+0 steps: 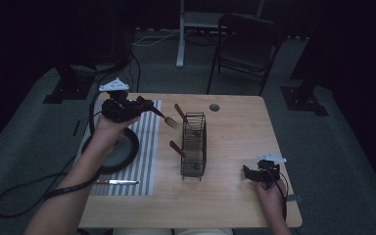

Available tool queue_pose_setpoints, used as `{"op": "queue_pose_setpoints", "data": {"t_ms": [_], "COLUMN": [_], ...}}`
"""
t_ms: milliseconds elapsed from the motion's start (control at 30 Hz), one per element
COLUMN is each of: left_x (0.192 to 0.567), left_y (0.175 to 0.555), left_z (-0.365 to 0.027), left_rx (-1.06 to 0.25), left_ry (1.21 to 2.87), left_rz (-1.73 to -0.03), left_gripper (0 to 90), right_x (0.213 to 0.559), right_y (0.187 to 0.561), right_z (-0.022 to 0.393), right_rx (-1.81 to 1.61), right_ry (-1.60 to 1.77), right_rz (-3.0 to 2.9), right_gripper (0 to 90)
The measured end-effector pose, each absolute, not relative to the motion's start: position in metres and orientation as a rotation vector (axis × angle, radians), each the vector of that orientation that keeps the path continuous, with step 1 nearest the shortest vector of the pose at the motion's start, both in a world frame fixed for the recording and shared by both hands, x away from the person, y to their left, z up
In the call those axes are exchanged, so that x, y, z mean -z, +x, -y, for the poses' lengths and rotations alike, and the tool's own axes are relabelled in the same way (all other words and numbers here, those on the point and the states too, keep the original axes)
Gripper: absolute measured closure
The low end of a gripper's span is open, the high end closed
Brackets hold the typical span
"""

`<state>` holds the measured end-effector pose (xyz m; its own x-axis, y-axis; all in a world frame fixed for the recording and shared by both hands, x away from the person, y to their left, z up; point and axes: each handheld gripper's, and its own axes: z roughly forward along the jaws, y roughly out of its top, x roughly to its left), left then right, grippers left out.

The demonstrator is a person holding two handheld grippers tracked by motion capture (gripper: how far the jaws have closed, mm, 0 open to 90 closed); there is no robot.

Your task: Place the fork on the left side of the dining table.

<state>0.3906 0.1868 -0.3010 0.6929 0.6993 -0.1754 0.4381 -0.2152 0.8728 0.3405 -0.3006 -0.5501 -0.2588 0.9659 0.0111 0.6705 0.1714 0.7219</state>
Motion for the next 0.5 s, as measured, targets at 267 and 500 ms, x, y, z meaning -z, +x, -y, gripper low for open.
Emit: {"op": "queue_pose_setpoints", "data": {"t_ms": [267,500], "left_x": [0.3,0.312], "left_y": [0.403,0.412], "left_z": [-0.208,-0.222], "left_rx": [-0.36,-0.377], "left_ry": [1.823,1.799], "left_rz": [-0.994,-1.069], "left_gripper": [80.3,80.4], "right_x": [0.55,0.55], "right_y": [0.341,0.341], "right_z": [0.301,0.301], "right_rx": [-0.864,-0.864], "right_ry": [1.541,1.541], "right_rz": [-1.998,-1.998], "right_gripper": [12.5,12.5]}}
